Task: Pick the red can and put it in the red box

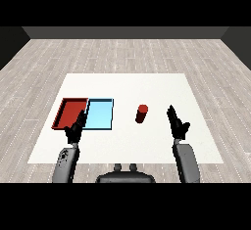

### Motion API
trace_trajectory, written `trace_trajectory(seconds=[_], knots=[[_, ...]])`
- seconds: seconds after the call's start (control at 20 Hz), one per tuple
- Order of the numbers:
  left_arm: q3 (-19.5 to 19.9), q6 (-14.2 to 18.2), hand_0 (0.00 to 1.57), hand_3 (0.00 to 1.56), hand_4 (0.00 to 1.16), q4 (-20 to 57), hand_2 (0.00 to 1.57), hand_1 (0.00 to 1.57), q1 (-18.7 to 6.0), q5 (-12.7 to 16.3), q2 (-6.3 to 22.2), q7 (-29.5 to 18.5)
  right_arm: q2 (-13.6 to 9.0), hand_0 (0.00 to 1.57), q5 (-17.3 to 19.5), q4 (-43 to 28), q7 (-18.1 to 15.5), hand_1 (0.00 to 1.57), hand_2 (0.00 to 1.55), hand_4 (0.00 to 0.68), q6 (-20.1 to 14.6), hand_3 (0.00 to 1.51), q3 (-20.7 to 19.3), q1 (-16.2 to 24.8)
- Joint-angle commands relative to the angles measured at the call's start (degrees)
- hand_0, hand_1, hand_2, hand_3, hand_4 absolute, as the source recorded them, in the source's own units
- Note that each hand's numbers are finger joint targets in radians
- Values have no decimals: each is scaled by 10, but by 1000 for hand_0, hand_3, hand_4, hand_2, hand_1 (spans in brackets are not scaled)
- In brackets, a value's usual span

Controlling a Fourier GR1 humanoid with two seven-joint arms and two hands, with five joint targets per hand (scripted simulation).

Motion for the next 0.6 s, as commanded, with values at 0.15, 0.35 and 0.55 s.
trace_trajectory(seconds=[0.15,0.35,0.55], knots=[[2,-12,0,0,0,5,0,0,-16,-6,-5,-12,-52,0,-55,53,-37,0,0,0,84,0,-76,-9],[10,-19,0,0,0,-74,0,0,-29,29,-33,-154,-57,0,-102,17,-136,0,0,0,132,0,-94,-27],[25,-38,0,0,0,-1,0,0,-29,27,-33,-264,-50,0,-99,82,-217,0,0,0,167,0,-99,-18]])
